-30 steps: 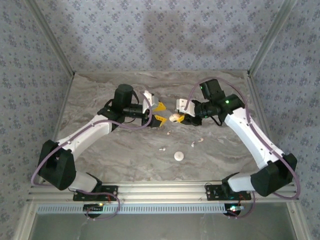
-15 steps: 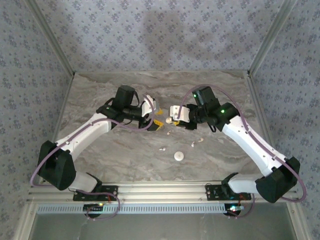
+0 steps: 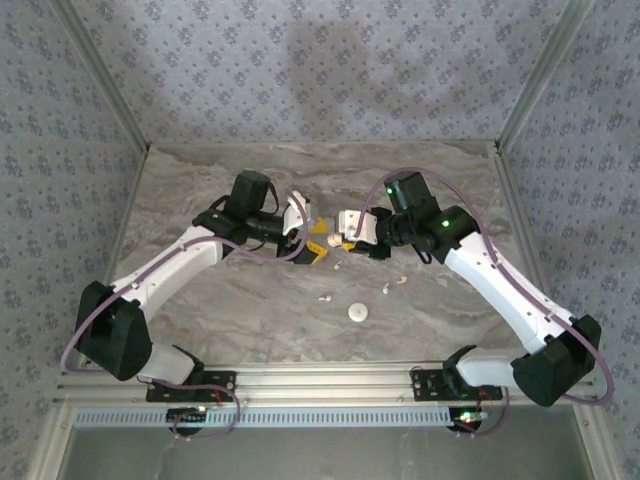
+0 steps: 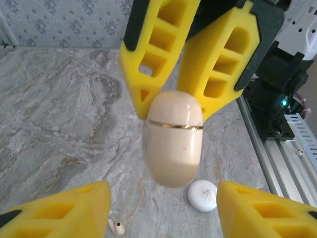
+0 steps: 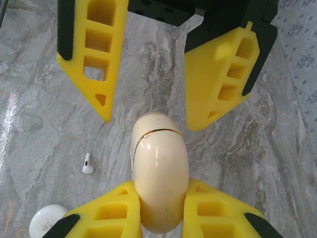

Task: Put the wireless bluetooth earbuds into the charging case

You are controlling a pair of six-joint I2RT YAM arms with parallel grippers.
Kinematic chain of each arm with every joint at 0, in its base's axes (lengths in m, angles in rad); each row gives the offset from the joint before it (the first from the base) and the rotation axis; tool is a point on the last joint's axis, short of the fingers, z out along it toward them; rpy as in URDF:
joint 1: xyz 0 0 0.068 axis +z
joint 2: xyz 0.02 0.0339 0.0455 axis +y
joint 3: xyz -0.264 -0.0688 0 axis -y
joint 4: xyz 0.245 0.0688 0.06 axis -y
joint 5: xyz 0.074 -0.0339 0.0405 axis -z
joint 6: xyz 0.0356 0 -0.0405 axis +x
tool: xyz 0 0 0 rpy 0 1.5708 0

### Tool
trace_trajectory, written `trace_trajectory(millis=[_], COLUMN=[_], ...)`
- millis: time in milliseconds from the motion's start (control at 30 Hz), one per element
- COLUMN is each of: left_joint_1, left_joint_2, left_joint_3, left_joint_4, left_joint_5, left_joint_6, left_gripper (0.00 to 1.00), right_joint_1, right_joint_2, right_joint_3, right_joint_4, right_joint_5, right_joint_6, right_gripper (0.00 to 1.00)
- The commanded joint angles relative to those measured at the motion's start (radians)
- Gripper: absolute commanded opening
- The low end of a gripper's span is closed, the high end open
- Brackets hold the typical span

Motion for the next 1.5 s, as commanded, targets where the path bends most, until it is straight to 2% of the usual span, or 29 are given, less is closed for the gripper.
trace_trajectory(millis=[0,767,1100,1133,1267,1467], left_joint_1=[-0.003,-0.017,-0.022,-0.021,-0.022,-0.021], left_joint_2=[-0.006,0.028,0.026,0.025,0.021,0.024], left_joint_3=[0.049,0.09,0.091,0.09,0.083,0.077], left_joint_4=[-0.023,-0.102,-0.122,-0.123,-0.114,-0.103], left_joint_5=[0.051,0.032,-0.014,-0.016,-0.001,0.034], left_joint_6=[0.031,0.092,0.119,0.121,0.121,0.112], left_gripper=[0.58,0.51,0.28,0.27,0.24,0.22], right_joint_1=[0.007,0.021,0.022,0.021,-0.005,-0.06], right_joint_2=[0.015,0.045,0.046,0.047,0.04,0.026], right_joint_3=[0.003,0.013,0.018,0.018,0.01,-0.001], right_joint_4=[0.018,0.075,0.074,0.074,0.103,0.136], right_joint_5=[-0.028,-0.085,-0.091,-0.098,-0.12,-0.159], right_joint_6=[0.028,0.071,0.079,0.079,0.143,0.179], right_gripper=[0.2,0.2,0.2,0.22,0.36,0.41])
